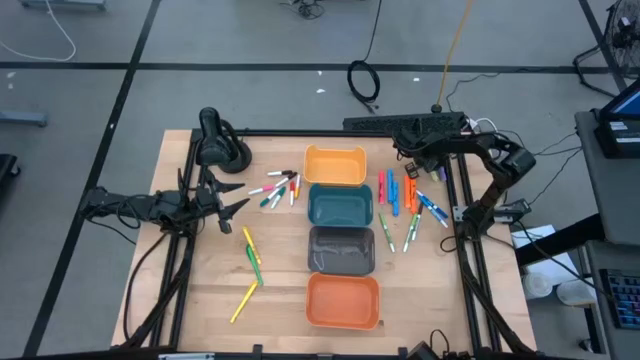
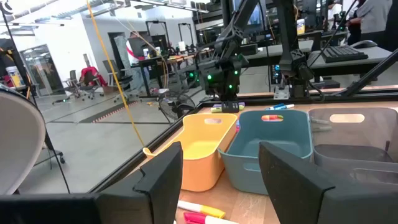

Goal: Pick & Place Markers
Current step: Put the purple highlighter into the yellow bin

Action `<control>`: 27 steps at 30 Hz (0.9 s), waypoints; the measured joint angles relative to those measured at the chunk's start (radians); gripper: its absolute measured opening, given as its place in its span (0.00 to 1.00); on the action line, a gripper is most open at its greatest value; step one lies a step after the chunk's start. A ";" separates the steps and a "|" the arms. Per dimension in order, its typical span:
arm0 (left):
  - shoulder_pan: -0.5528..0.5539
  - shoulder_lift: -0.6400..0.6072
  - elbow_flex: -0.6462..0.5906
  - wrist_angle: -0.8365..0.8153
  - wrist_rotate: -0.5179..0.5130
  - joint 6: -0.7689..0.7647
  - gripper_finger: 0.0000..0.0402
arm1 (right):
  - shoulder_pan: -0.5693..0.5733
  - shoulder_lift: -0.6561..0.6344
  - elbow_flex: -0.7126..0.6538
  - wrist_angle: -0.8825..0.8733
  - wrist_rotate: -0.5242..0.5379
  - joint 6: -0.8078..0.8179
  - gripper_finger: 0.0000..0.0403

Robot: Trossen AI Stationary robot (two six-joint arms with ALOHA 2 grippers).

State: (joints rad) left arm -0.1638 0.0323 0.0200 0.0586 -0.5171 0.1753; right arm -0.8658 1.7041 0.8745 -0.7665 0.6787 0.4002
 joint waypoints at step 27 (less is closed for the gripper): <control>0.000 0.000 0.000 -0.001 0.000 0.000 0.53 | 0.040 -0.021 0.000 -0.292 -0.044 0.116 0.00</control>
State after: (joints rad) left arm -0.1638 0.0322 0.0200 0.0574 -0.5171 0.1753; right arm -0.8258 1.6833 0.8742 -1.0583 0.6350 0.5160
